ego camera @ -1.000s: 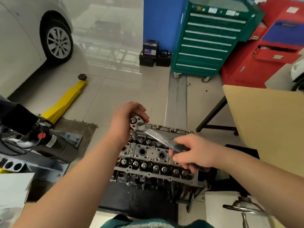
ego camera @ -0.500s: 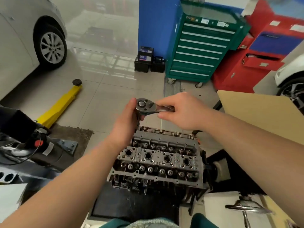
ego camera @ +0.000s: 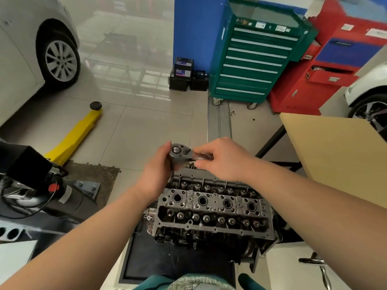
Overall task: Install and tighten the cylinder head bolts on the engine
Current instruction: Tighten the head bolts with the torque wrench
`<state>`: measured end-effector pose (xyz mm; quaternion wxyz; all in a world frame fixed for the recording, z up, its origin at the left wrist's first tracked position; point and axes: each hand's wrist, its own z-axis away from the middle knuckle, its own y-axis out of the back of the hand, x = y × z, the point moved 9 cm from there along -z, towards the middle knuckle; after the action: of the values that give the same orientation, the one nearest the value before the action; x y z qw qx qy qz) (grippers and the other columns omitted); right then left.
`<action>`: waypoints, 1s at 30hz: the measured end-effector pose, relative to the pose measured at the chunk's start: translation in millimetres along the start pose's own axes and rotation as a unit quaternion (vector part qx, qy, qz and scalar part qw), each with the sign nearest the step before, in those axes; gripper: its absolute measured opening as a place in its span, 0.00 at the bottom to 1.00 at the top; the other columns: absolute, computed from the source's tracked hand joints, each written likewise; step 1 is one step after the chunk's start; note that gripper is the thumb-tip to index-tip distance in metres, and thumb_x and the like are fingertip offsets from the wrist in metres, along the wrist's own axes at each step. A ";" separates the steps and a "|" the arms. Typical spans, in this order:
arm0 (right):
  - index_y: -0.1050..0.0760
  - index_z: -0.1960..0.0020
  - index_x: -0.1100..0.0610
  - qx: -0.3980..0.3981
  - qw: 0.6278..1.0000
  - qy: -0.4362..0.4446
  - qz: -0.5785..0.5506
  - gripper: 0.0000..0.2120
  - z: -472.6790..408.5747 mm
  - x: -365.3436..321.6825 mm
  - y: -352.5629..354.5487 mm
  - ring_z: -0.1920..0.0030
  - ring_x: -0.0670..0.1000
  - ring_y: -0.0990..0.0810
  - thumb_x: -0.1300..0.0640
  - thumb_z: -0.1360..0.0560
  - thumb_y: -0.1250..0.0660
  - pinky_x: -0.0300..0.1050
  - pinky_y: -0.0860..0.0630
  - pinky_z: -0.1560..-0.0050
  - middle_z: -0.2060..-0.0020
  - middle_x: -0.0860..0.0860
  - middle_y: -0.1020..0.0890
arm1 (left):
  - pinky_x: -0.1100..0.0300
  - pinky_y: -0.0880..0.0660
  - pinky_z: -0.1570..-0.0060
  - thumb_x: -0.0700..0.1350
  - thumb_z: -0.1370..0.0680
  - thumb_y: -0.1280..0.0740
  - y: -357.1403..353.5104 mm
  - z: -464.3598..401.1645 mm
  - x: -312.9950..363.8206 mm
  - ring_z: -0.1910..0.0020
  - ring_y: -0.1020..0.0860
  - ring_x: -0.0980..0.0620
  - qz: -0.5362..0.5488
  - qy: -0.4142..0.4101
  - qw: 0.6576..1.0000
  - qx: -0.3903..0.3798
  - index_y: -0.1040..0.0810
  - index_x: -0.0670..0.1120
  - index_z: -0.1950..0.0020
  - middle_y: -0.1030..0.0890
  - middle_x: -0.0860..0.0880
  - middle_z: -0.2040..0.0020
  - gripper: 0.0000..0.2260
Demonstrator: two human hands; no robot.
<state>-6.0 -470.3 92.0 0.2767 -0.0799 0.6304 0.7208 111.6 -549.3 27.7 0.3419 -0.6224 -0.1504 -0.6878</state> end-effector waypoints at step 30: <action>0.17 0.41 0.40 -0.043 0.988 0.086 0.123 0.23 -31.5 -1.1 15.3 0.55 0.47 0.21 0.28 0.26 0.37 0.41 0.33 0.62 0.56 0.39 0.16 | 0.47 0.21 0.60 0.59 0.19 0.36 8.9 10.5 33.5 0.64 0.18 0.48 -0.158 -0.095 0.941 0.284 0.18 0.45 0.62 0.17 0.45 0.65 0.21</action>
<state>-20.1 -501.5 99.6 0.1268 -0.0754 0.6250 0.7666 125.7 -558.6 59.7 0.3753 -0.5299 -0.4676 -0.5997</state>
